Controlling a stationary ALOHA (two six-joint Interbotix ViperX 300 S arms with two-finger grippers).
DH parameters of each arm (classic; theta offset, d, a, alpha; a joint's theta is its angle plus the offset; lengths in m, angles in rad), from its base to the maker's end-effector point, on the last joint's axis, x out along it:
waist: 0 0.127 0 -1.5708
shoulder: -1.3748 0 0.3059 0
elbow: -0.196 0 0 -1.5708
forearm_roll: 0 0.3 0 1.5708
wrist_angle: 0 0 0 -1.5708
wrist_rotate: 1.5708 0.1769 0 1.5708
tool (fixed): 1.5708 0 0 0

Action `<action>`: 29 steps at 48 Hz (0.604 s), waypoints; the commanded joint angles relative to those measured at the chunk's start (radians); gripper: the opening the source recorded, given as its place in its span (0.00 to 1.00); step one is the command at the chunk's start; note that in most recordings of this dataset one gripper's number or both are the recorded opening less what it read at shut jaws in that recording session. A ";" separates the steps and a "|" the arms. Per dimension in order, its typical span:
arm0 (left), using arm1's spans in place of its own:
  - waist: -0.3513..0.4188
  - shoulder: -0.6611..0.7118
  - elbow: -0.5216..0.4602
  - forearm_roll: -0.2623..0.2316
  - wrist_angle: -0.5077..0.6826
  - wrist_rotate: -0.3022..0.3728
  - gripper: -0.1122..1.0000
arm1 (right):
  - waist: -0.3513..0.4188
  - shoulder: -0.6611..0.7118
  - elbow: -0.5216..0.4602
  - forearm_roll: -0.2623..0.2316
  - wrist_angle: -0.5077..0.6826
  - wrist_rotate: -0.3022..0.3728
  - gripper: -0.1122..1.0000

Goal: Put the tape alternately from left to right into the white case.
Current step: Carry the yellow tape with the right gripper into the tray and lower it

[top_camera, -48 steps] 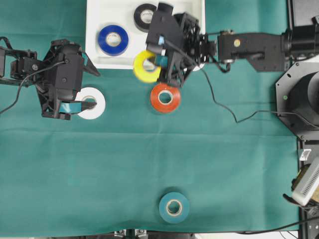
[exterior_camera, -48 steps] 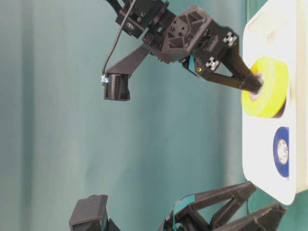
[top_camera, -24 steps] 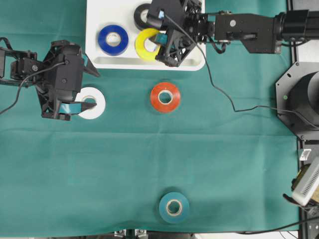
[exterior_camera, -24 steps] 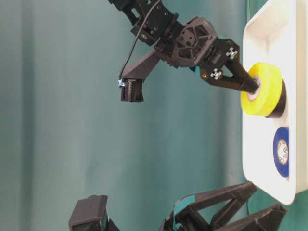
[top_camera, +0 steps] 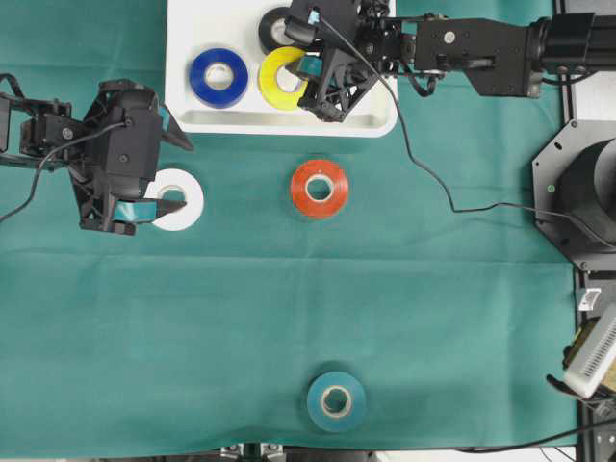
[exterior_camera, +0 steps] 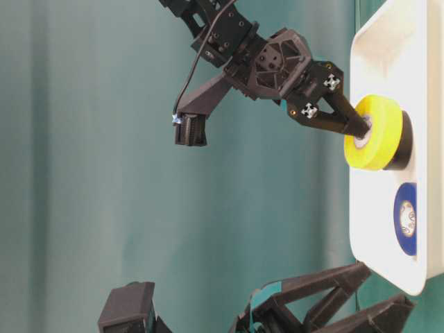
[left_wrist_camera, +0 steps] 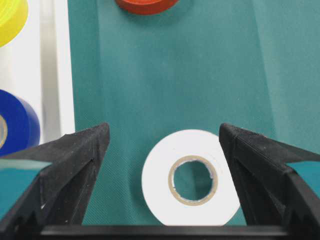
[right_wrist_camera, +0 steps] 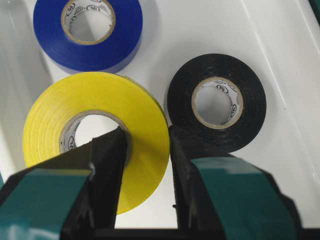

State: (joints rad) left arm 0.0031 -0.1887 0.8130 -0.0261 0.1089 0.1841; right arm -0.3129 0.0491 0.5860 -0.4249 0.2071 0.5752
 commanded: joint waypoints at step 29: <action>-0.003 -0.012 -0.009 0.000 -0.005 0.000 0.72 | -0.006 -0.014 -0.020 -0.034 -0.012 0.002 0.78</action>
State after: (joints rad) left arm 0.0031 -0.1887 0.8130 -0.0261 0.1089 0.1841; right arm -0.3175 0.0491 0.5860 -0.4541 0.2040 0.5752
